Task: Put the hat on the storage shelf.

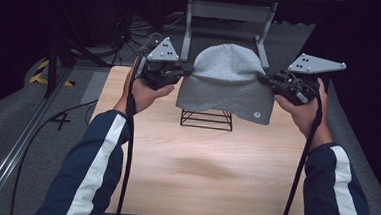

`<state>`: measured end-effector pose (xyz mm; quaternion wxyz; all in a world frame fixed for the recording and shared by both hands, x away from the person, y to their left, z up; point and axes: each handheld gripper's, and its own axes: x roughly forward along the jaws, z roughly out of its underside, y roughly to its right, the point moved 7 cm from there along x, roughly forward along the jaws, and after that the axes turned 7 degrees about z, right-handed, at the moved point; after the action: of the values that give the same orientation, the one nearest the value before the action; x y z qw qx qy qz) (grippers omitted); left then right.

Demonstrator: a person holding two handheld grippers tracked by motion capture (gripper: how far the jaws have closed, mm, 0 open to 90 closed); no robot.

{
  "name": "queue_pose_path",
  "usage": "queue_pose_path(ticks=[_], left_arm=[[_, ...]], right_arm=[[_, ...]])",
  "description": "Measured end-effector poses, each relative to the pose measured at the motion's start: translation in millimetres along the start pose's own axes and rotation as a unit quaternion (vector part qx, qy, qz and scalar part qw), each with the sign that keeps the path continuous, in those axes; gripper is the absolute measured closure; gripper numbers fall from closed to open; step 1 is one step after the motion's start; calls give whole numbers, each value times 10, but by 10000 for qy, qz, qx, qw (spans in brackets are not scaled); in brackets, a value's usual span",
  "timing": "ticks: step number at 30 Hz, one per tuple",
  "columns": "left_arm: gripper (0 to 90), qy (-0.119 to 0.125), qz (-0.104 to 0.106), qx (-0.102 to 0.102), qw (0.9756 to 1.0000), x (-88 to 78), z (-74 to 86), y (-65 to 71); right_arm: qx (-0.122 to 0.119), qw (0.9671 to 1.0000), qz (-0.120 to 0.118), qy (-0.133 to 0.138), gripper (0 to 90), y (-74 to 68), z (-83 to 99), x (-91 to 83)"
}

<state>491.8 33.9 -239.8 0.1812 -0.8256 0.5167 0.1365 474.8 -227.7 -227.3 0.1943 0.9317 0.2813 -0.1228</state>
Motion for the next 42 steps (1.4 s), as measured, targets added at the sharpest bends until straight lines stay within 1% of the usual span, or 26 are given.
queue_pose_path(ticks=[5,8,10,12,13,14,15,16,17,19,20,22,23,24,25,26,28,29,30,31,32,33,36,39,41,42], left_arm=[[875,5,-112,-85,9999,42,-80,-188],[876,-40,-142,-148,9998,89,-103,-300],[877,-54,-185,-179,9997,121,-122,-371],[877,-60,-187,-178,9996,133,-130,-399],[877,-65,-209,-211,9995,147,-137,-431],[876,-60,-229,-231,9995,160,-142,-453],[877,-117,-249,-244,9993,200,-145,-498],[876,-117,-249,-244,9993,200,-145,-498],[877,-124,-292,-242,9992,240,-139,-537],[877,-185,-337,-290,9988,285,-107,-579],[876,-165,-369,-320,9987,308,-93,-610],[877,-138,-334,-429,9984,340,-60,-646],[876,-146,-383,-436,9982,359,-44,-670],[876,-135,-365,-514,9979,377,-24,-689],[877,-160,-371,-516,9978,393,-10,-705],[876,-177,-442,-481,9977,409,-2,-731],[877,-152,-444,-528,9975,416,1,-764],[876,-195,-479,-518,9973,420,3,-785],[876,-189,-487,-562,9971,421,-4,-798],[877,-195,-514,-539,9970,415,-11,-815],[876,-149,-558,-539,9969,405,-34,-830],[876,-86,-547,-554,9969,396,-54,-837],[876,-103,-571,-533,9969,390,-66,-850],[876,-115,-526,-569,9969,406,-23,-851],[877,-125,-428,-622,9971,433,59,-829],[876,-133,-418,-628,9971,442,87,-823]], right_arm=[[64,9999,89,99,844,132,-177,73],[75,9998,134,87,844,186,-233,147],[141,9998,145,62,844,227,-251,211],[159,9997,166,41,844,248,-252,242],[223,9996,161,28,844,290,-247,298],[224,9996,178,8,844,305,-241,320],[234,9996,183,-9,844,325,-231,354],[234,9996,183,-9,844,325,-231,354],[271,9994,190,-40,845,346,-212,413],[282,9994,204,-52,845,369,-191,468],[296,9993,218,-82,844,376,-179,492],[333,9992,195,-96,844,391,-156,546],[342,9992,198,-106,844,400,-144,572],[360,9991,205,-120,845,409,-131,596],[387,9990,193,-133,844,418,-119,626],[377,9990,201,-143,845,425,-112,647],[434,9987,206,-142,845,435,-108,691],[420,9988,221,-127,844,440,-110,704],[416,9988,223,-127,844,442,-112,720],[426,9988,234,-114,845,443,-120,736],[423,9987,246,-115,844,444,-126,744],[444,9987,232,-89,845,442,-142,756],[471,9986,248,-58,844,452,-171,781],[475,9985,261,-75,845,463,-164,805],[518,9983,234,-83,845,458,-136,821],[533,9983,207,-74,845,437,-113,826]])
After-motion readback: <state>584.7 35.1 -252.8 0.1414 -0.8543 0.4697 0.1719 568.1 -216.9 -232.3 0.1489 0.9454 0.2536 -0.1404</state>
